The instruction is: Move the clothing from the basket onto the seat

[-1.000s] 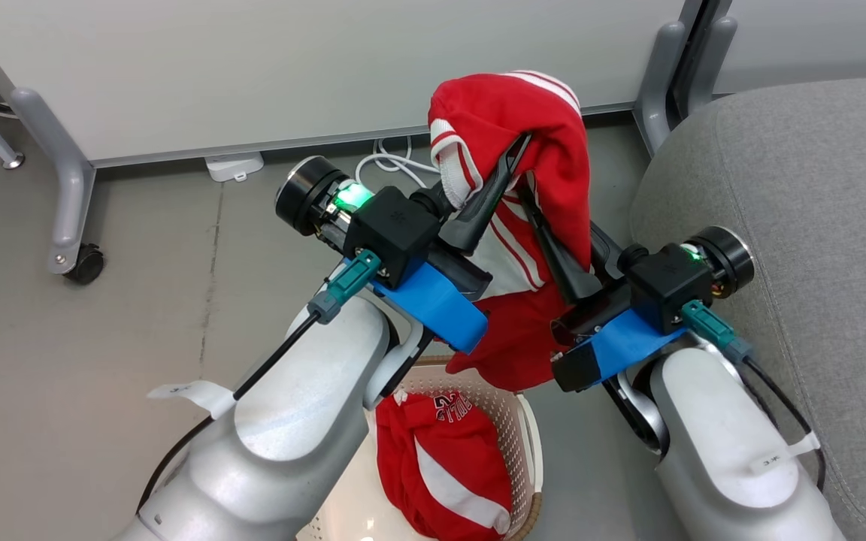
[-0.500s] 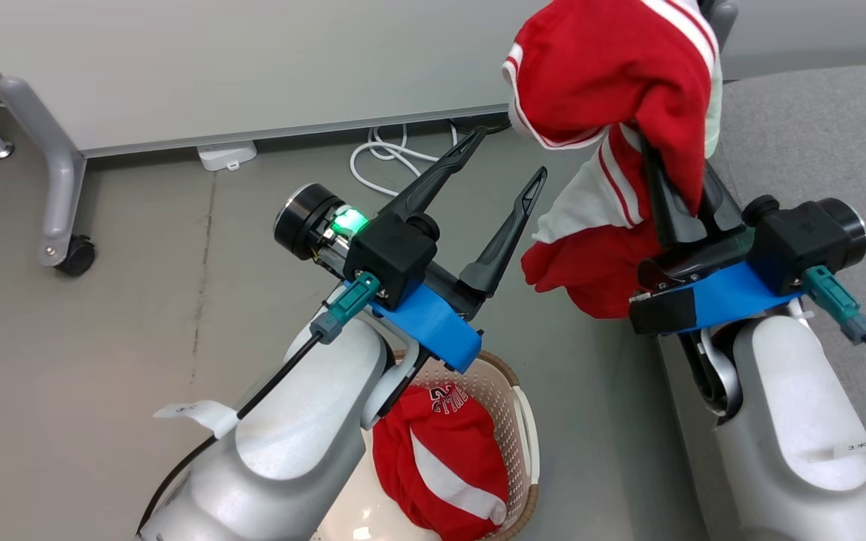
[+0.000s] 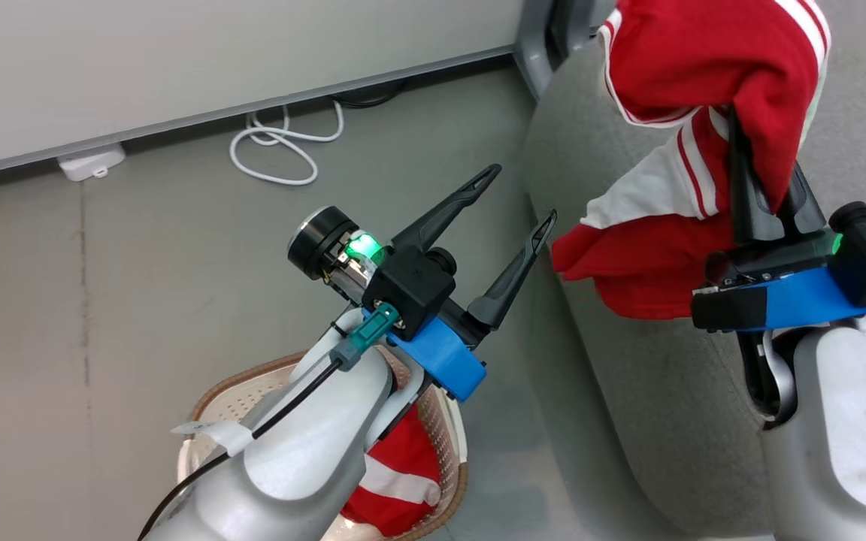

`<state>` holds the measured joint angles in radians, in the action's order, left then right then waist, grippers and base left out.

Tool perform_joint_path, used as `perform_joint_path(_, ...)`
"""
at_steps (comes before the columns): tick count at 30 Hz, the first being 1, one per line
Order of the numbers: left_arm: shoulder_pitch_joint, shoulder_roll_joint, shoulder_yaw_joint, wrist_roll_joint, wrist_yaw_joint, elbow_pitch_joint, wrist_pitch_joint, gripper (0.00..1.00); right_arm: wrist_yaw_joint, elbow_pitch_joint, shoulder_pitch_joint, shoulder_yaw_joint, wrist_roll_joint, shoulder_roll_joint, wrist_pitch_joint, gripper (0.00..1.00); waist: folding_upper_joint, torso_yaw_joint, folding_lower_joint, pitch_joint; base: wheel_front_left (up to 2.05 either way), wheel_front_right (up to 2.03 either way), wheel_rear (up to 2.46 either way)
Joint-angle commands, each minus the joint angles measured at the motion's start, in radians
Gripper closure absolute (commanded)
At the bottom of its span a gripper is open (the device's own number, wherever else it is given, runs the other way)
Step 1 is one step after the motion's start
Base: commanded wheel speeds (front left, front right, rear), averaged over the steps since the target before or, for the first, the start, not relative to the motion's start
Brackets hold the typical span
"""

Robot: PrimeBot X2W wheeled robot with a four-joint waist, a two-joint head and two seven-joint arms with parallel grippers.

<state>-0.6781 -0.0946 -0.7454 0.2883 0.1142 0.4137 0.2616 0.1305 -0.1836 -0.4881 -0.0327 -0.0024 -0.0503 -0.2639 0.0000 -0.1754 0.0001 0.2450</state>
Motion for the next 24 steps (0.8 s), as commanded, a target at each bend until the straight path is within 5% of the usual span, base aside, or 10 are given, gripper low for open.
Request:
perform_joint_path(1, -0.002, -0.008, -0.005, -0.005, 0.005, 0.002, 0.005, 0.0, 0.0, 0.013, 0.017, -0.01, 0.01, 0.0, -0.001, 1.0, 0.0, -0.06, -0.0001, 0.025, 0.0, 0.0, 0.0)
perform_joint_path(13, -0.018, -0.013, -0.073, -0.002, 0.013, 0.02, 0.005, 0.0, 0.0, 0.066, 0.108, -0.083, 0.045, 0.0, -0.001, 1.0, 0.0, -0.214, -0.0001, 0.051, 0.0, 0.0, 0.0)
perform_joint_path(24, -0.036, -0.011, -0.099, 0.003, 0.016, 0.02, 0.005, 0.0, 0.0, 0.102, 0.124, -0.119, 0.076, 0.0, -0.001, 1.0, 0.0, -0.237, -0.0001, 0.07, 0.0, 0.0, 0.0)
